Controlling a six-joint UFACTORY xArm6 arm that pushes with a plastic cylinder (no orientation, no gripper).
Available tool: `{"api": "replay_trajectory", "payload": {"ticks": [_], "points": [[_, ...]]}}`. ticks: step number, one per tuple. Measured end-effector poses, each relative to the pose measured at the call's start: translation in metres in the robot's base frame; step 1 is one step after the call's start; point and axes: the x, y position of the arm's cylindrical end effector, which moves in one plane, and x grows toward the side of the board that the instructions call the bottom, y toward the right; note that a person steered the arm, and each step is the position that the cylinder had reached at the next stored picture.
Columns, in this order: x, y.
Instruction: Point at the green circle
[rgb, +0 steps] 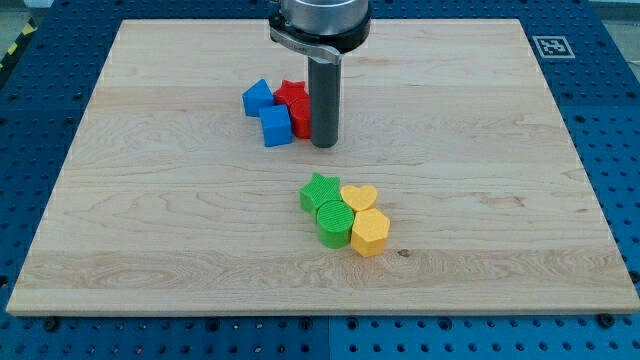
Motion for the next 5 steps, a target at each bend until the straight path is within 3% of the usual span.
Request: {"api": "replay_trajectory", "payload": {"ticks": [2, 3, 4, 5], "points": [[0.009, 0.006], [0.012, -0.029], [0.029, -0.071], [0.078, -0.082]]}}
